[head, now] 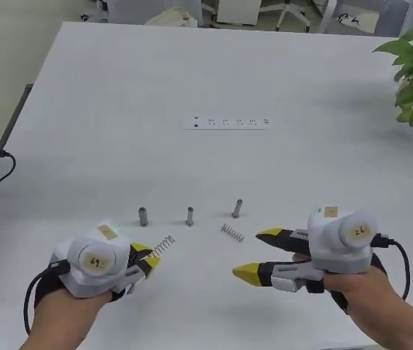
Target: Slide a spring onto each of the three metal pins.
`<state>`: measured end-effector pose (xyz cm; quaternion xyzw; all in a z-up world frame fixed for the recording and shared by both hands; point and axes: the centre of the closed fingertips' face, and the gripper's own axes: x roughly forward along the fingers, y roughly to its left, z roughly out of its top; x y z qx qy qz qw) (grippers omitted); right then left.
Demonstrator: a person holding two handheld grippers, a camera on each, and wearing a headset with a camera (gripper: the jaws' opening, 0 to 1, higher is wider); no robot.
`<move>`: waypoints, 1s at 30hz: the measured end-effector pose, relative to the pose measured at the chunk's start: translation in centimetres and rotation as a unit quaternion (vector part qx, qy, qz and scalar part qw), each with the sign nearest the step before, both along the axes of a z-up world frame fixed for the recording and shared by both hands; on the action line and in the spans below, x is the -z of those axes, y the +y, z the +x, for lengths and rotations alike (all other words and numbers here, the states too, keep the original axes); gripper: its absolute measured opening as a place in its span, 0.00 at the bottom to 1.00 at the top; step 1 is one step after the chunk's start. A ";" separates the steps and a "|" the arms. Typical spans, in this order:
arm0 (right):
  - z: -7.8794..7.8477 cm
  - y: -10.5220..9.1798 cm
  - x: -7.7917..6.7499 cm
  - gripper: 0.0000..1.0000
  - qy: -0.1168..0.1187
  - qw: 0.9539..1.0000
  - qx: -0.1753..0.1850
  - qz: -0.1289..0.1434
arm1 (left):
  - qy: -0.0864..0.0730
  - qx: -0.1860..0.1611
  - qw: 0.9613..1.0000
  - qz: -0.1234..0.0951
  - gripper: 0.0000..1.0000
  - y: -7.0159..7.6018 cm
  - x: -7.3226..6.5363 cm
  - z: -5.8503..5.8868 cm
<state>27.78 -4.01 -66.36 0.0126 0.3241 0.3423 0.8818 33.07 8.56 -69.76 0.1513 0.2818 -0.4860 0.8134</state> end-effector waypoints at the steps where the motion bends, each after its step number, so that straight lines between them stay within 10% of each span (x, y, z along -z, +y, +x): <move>1: 0.1 0.1 0.0 0.54 0.000 1.000 -0.002 0.001 | 0.000 0.002 1.000 -0.002 0.03 -0.1 -0.1 -0.1; 30: 0.7 2.0 -0.6 0.49 -0.002 0.999 -0.041 0.017 | -0.037 0.077 0.996 -0.014 0.03 -4.0 -3.5 -2.7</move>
